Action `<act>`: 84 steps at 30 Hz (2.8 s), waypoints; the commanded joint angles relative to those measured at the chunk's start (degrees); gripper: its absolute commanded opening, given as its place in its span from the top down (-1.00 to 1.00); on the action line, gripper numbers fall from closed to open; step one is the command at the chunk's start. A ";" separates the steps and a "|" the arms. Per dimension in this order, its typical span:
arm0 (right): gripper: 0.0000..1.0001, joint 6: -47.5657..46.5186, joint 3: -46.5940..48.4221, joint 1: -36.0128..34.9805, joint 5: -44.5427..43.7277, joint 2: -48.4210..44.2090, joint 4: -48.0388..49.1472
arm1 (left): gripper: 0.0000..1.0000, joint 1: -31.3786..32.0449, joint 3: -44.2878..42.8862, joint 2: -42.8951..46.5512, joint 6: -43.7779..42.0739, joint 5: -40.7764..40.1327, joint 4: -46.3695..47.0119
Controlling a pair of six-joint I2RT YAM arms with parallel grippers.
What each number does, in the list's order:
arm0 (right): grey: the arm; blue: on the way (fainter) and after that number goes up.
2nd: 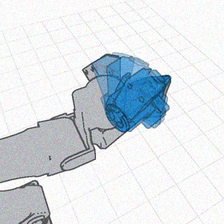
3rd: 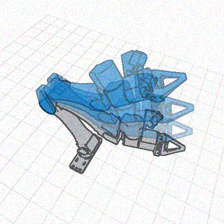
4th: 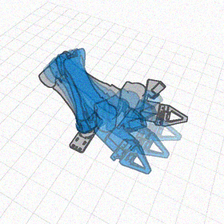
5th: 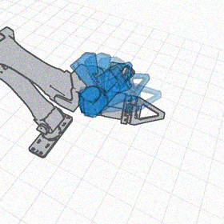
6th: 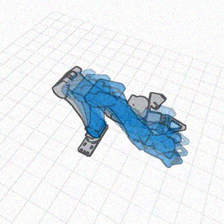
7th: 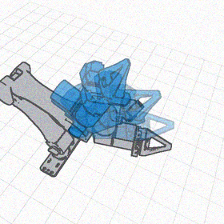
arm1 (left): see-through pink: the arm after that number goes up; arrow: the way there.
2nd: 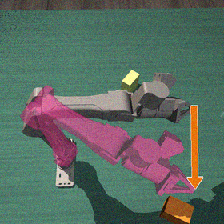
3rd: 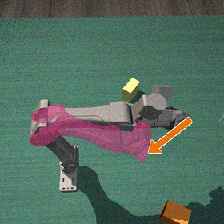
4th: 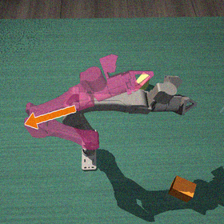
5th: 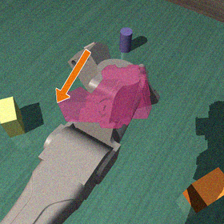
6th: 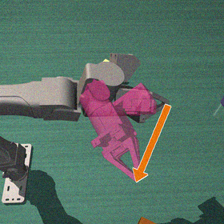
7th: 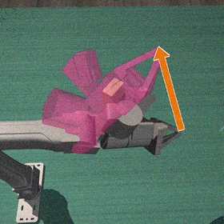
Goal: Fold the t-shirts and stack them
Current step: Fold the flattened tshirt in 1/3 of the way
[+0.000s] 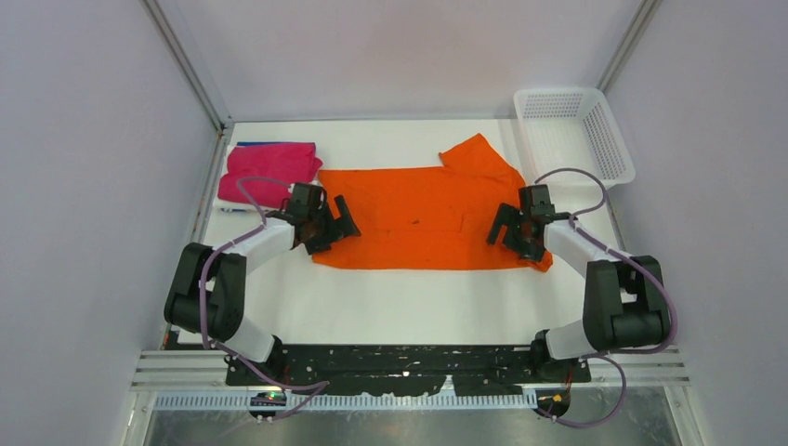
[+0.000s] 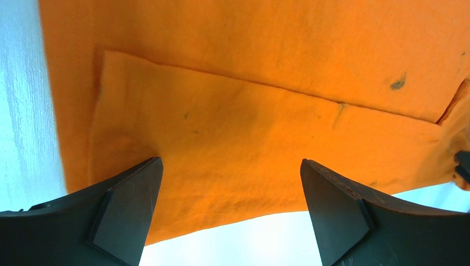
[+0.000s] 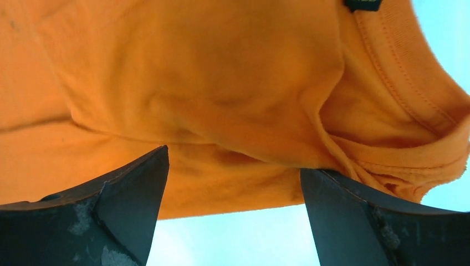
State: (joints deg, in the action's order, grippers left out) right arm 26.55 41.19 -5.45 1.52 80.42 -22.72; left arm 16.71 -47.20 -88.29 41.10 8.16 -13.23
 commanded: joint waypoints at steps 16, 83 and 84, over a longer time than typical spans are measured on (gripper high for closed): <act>-0.91 -10.15 8.28 2.08 -12.61 -4.40 -2.26 | -0.99 -0.36 -0.94 4.11 -2.17 -2.51 -1.99; -0.91 10.31 -12.42 -0.92 -7.98 -23.23 -22.38 | -0.99 31.77 23.68 26.04 18.73 -5.11 -10.94; -0.91 10.33 -12.43 -0.91 -7.79 -23.63 -22.37 | -0.99 31.74 23.69 26.57 18.71 -5.90 -11.24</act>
State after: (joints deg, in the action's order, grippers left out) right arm 35.24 29.23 -6.52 -5.37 58.52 -44.27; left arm 47.57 -26.28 -63.05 57.95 4.89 -16.47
